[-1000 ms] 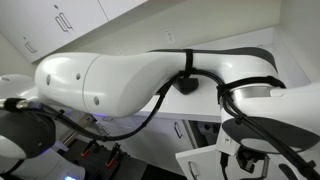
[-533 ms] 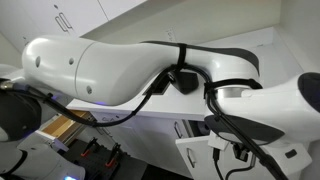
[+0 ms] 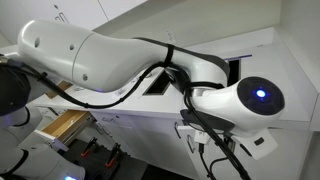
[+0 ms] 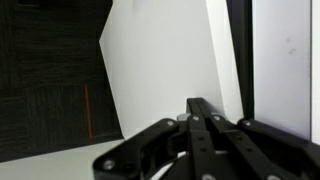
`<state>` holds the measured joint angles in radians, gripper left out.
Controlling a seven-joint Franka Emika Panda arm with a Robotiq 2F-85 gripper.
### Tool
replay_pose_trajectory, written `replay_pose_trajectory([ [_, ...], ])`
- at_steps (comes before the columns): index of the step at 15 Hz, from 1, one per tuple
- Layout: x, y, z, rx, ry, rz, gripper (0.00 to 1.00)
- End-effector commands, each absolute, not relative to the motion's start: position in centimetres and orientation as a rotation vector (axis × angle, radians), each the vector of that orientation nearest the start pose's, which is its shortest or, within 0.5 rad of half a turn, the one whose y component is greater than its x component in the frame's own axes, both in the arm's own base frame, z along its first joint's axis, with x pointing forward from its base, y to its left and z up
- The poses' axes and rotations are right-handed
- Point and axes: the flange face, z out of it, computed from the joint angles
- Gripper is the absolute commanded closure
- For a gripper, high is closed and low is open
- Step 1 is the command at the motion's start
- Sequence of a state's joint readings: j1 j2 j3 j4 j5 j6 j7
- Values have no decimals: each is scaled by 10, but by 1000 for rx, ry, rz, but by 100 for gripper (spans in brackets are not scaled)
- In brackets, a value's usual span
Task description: Close the cabinet door on the far right
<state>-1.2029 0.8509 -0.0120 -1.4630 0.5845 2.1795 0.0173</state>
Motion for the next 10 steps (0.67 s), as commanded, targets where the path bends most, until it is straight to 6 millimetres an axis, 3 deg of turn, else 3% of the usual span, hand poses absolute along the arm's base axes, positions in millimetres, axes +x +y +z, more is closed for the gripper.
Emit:
replay_pose_trajectory([
  [1, 267, -612, 182, -1896, 1918, -283, 100],
  [4, 258, -589, 195, -1921, 1900, -366, 100],
  [10, 204, -549, 260, -1846, 1885, -560, 100],
])
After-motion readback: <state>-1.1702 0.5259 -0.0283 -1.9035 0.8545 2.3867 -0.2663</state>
